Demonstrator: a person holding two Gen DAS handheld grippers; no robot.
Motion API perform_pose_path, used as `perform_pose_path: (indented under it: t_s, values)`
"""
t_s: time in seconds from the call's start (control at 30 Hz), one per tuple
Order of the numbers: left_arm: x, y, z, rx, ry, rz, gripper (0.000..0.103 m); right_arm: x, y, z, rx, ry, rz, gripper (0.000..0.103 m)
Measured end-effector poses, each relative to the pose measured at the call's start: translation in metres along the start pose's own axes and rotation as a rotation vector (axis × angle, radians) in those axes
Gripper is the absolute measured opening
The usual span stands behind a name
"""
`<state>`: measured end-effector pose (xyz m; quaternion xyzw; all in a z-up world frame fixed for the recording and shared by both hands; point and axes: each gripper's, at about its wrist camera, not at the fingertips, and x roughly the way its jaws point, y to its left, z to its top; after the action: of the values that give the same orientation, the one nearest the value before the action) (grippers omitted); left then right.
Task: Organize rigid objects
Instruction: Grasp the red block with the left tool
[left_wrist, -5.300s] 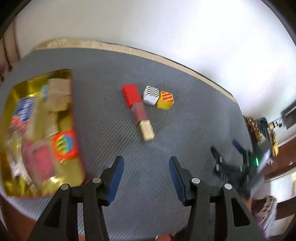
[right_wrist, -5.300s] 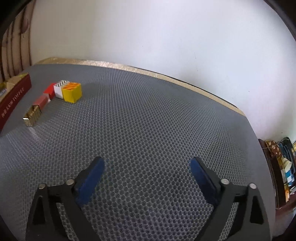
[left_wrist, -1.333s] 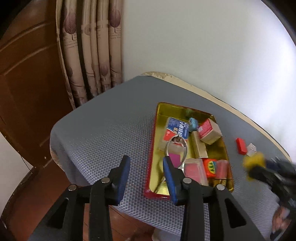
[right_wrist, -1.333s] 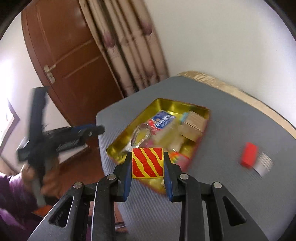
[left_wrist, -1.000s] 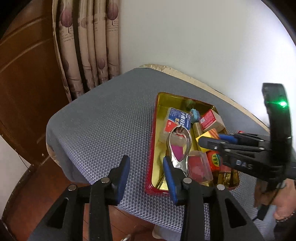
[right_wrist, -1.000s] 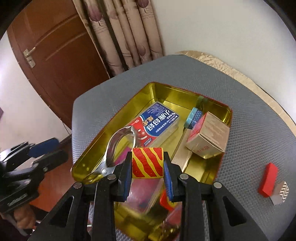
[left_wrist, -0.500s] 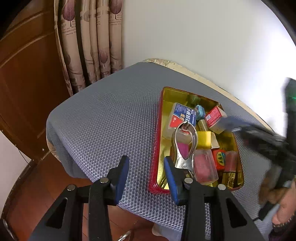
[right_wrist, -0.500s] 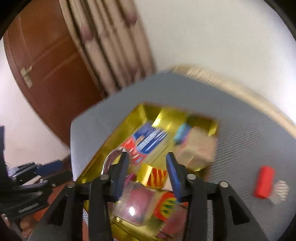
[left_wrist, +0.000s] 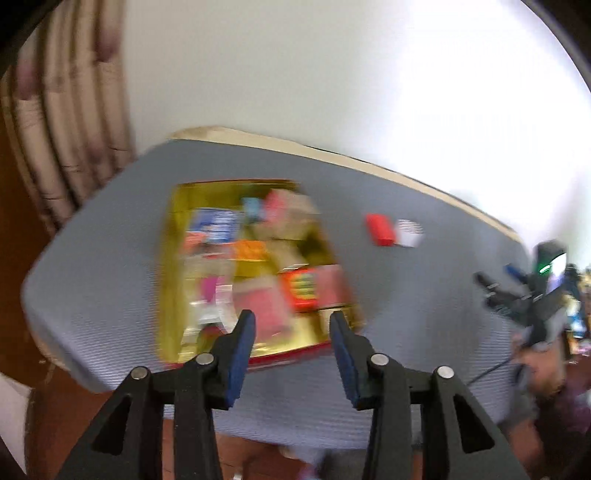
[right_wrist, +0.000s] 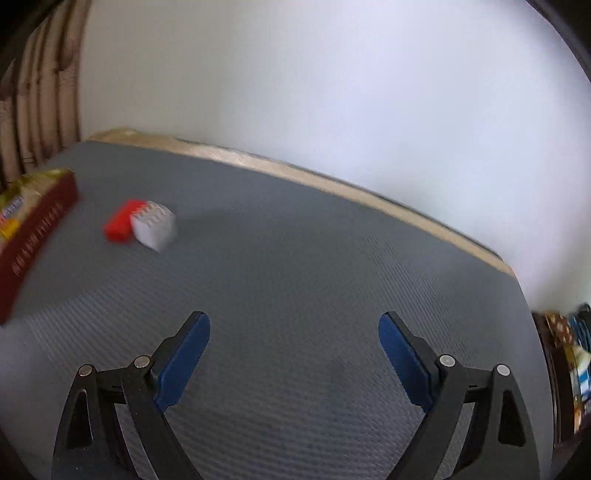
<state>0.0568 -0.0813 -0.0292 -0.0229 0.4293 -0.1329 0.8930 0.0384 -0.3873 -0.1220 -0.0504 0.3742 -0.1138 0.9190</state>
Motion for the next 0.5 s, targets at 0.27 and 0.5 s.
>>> perform_pose_path:
  t_s: [0.27, 0.5]
  values:
    - [0.081, -0.076, 0.088, -0.013, 0.159, -0.103, 0.044, -0.002, -0.021, -0.013, 0.104, -0.018, 0.057, 0.099]
    - [0.181, -0.1, 0.133, -0.074, 0.306, -0.053, 0.044, -0.012, -0.033, -0.015, 0.161, -0.072, 0.129, 0.1]
